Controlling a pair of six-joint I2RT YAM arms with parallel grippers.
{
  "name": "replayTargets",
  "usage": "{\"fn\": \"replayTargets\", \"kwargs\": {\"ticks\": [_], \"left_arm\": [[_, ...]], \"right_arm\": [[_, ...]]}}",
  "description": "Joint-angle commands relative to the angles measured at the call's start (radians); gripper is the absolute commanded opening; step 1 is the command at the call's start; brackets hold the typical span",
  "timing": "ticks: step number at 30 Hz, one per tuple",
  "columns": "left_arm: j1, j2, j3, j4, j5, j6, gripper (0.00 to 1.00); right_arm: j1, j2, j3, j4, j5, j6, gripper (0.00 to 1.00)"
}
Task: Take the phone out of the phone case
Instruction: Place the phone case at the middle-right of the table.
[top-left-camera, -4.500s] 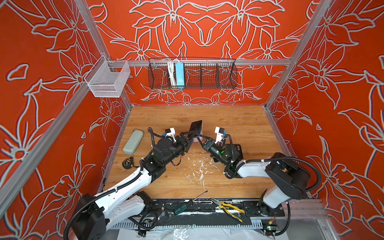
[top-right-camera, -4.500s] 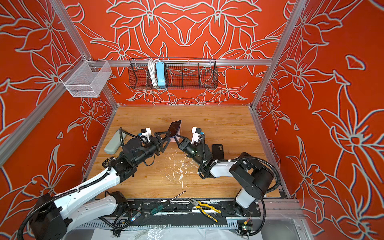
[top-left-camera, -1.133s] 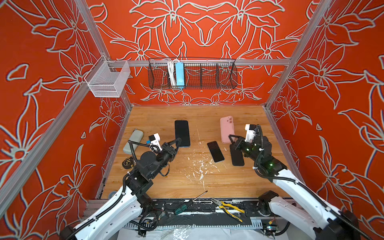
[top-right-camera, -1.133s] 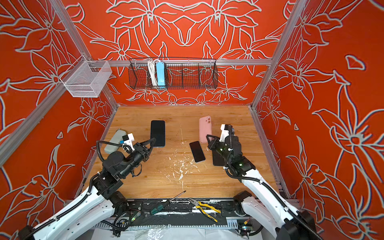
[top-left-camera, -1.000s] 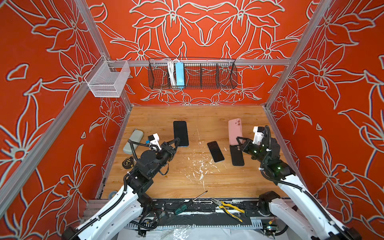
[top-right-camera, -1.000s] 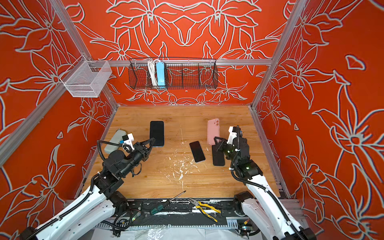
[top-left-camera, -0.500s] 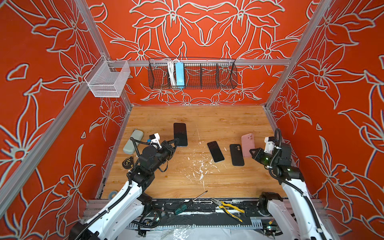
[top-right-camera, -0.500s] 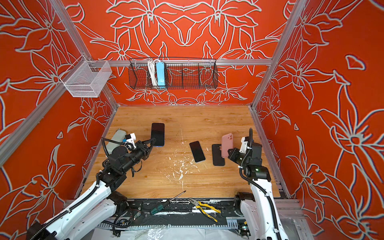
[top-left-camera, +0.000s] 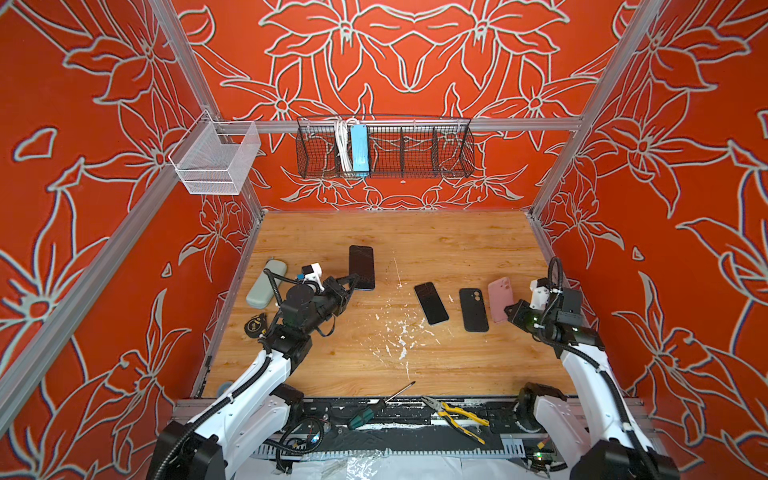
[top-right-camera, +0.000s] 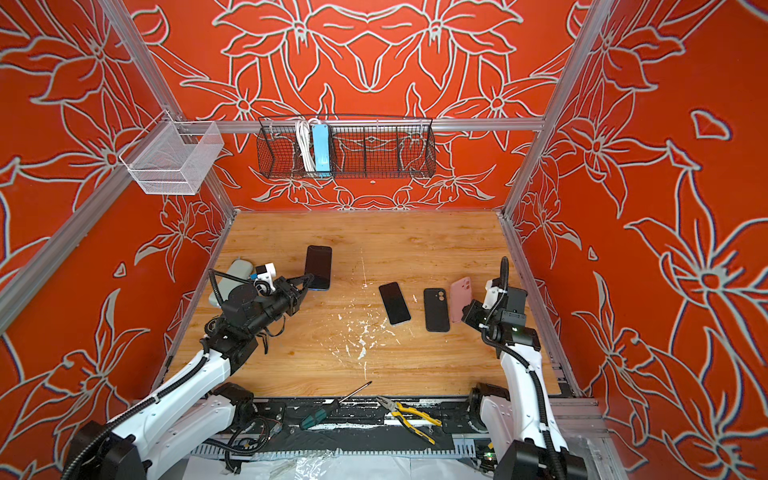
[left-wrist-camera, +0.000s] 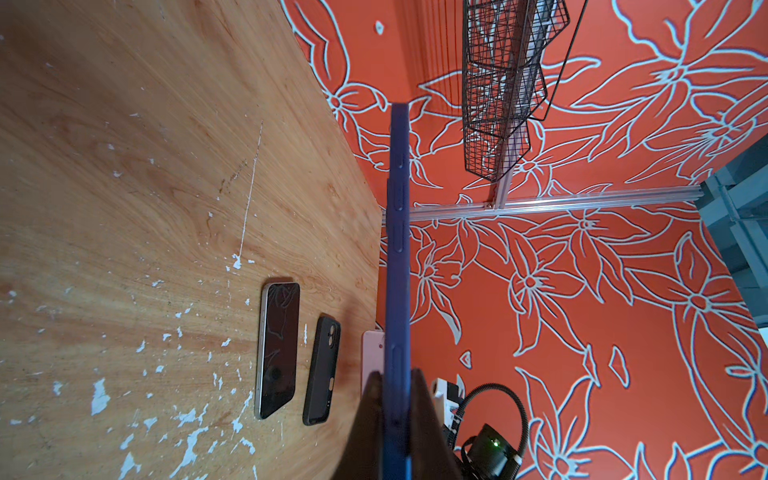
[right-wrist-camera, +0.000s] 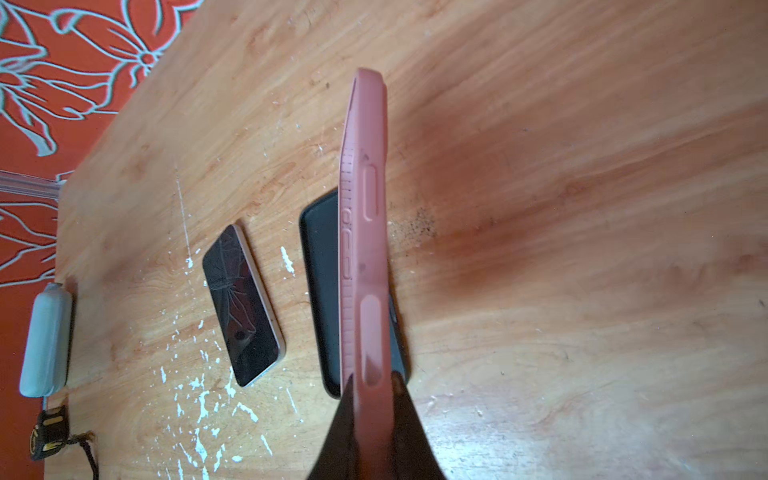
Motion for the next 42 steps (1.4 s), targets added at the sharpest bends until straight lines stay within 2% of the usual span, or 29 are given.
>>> {"fn": "replayTargets", "kwargs": {"ticks": [1, 11, 19, 27, 34, 42], "left_arm": [[0.009, 0.015, 0.007, 0.162, 0.047, -0.015, 0.00], [0.012, 0.045, 0.000, 0.195, 0.056, -0.018, 0.00], [0.012, 0.043, -0.013, 0.195, 0.054, -0.021, 0.00], [0.012, 0.048, -0.014, 0.194, 0.052, -0.021, 0.00], [0.012, 0.053, -0.017, 0.195, 0.055, -0.017, 0.00], [0.011, 0.090, -0.043, 0.186, 0.079, 0.025, 0.00]], "right_arm": [[-0.018, 0.038, -0.007, 0.022, -0.006, -0.035, 0.00], [-0.030, 0.128, 0.022, 0.021, 0.028, -0.032, 0.00], [-0.032, 0.155, 0.050, -0.023, 0.120, -0.030, 0.14], [-0.033, 0.190, 0.071, -0.045, 0.156, -0.044, 0.35], [-0.033, 0.185, 0.076, -0.052, 0.177, -0.041, 0.37], [-0.032, 0.083, 0.050, -0.042, 0.145, -0.023, 0.41]]}}
